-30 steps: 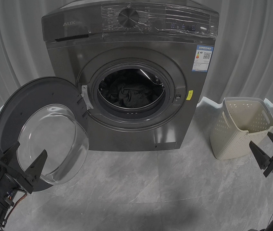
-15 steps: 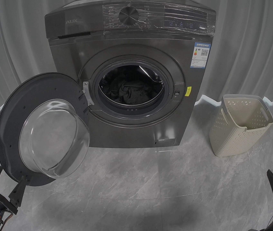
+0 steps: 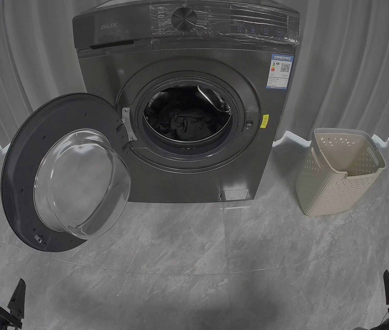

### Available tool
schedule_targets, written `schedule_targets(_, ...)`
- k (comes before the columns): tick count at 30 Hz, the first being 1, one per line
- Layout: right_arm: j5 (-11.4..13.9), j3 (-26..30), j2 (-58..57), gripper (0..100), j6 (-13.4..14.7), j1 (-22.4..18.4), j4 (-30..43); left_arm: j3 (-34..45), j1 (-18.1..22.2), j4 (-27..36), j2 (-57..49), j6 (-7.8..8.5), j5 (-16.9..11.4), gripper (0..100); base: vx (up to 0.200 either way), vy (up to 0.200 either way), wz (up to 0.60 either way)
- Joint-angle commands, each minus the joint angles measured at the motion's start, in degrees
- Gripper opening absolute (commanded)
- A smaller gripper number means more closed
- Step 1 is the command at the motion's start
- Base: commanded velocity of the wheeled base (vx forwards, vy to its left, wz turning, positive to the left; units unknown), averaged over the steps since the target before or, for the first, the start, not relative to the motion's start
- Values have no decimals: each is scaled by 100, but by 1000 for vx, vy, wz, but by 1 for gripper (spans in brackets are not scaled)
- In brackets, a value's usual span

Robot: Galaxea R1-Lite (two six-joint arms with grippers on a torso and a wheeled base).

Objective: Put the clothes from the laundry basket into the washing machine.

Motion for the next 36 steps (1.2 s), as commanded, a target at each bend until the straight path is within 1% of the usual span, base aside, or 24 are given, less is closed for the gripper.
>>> schedule_targets(1,12,84,-521,100,22,-197,161,99,385,76,-271,-68,302,100,0,0,0)
schedule_targets(3,117,101,-521,100,-22,-197,135,99,447,76,-271,-94,364,100,0,200,0)
schedule_targets(7,135,101,-521,100,-22,-180,126,99,447,76,-271,-85,373,100,0,200,0)
schedule_targets(8,161,101,-521,100,-31,-180,126,99,482,67,-271,-32,452,100,0,200,0)
schedule_targets(9,179,101,-521,100,-57,-180,126,99,508,67,-271,-32,487,100,0,200,0)
schedule_targets(10,249,101,-521,100,-128,-188,117,99,587,58,-271,-24,601,100,0,200,0)
schedule_targets(11,275,101,-521,100,-128,-188,126,99,605,58,-271,-24,601,100,0,200,0)
schedule_targets(12,354,101,-521,100,-145,-180,126,99,658,67,-271,-24,575,100,0,200,0)
schedule_targets(14,354,101,-521,100,-145,-180,126,99,658,76,-271,-59,540,100,0,200,0)
schedule_targets(16,354,101,-521,100,-145,-180,126,99,658,67,-271,-24,548,100,0,200,0)
schedule_targets(19,354,101,-521,100,-145,-180,126,99,658,67,-271,-24,548,100,0,200,0)
schedule_targets(21,354,101,-521,100,-137,-180,126,99,658,67,-271,-59,540,100,0,200,0)
schedule_targets(25,354,101,-521,100,-145,-180,126,99,658,67,-271,-24,540,100,0,200,0)
schedule_targets(29,354,101,-521,100,-145,-180,126,99,658,76,-271,64,557,100,0,0,0)
schedule_targets(36,354,101,-521,100,-145,-180,126,99,658,76,-271,99,592,100,0,0,0)
